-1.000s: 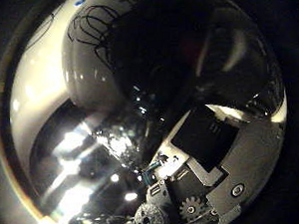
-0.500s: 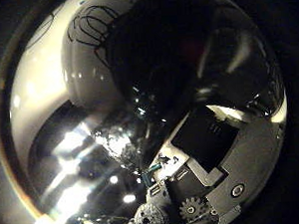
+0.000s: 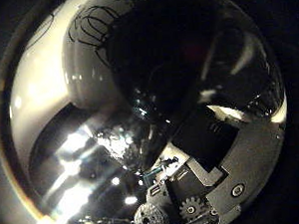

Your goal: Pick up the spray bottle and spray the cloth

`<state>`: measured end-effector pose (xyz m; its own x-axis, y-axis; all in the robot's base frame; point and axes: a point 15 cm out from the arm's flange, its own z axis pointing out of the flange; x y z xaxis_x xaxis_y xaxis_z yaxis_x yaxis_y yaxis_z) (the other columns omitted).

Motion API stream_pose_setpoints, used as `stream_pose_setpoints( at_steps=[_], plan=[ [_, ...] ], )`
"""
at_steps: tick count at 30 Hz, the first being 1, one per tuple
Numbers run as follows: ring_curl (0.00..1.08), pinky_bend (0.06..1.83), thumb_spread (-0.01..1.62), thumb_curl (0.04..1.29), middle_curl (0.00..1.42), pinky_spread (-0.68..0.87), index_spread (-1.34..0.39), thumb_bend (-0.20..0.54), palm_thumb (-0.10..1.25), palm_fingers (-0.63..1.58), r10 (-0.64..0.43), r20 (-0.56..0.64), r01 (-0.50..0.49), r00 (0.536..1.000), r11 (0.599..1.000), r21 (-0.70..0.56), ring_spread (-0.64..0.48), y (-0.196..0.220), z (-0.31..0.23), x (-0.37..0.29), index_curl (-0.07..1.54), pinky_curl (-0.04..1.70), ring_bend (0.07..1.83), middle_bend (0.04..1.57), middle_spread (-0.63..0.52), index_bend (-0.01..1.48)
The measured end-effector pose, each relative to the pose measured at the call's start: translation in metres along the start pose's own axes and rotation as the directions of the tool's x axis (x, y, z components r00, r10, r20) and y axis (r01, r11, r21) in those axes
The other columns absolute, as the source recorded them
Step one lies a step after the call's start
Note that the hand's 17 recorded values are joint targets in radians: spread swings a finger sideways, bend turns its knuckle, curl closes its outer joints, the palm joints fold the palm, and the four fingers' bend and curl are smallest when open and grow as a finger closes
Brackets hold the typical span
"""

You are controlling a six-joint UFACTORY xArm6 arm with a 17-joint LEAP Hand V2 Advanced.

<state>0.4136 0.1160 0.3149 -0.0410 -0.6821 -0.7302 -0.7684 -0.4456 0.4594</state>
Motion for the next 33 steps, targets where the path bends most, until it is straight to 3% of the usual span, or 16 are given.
stream_pose_setpoints(
  at_steps=[6,15,22,33],
  plan=[
    [0.69,1.15,1.23,0.43,0.81,-0.25,-0.23,-0.012,0.82,1.13,-0.077,0.083,0.073,0.994,0.996,0.057,-0.21,0.002,-0.009,-0.038,0.75,1.08,1.41,1.31,-0.16,1.18],
    [0.70,1.15,1.24,0.43,0.81,-0.25,-0.24,-0.013,0.84,1.13,-0.250,0.157,0.220,0.956,0.958,0.183,-0.21,0.022,-0.029,-0.116,0.76,1.08,1.41,1.31,-0.16,1.17],
    [0.70,1.16,1.25,0.43,0.82,-0.25,-0.24,-0.013,0.83,1.12,-0.416,0.197,0.335,0.888,0.878,0.342,-0.21,0.025,-0.044,-0.194,0.76,1.08,1.41,1.31,-0.17,1.16],
    [0.71,1.16,1.26,0.44,0.82,-0.25,-0.24,-0.011,0.85,1.12,-0.539,0.214,0.384,0.814,0.777,0.498,-0.21,-0.017,-0.044,-0.254,0.77,1.09,1.40,1.30,-0.17,1.16]
  ],
)
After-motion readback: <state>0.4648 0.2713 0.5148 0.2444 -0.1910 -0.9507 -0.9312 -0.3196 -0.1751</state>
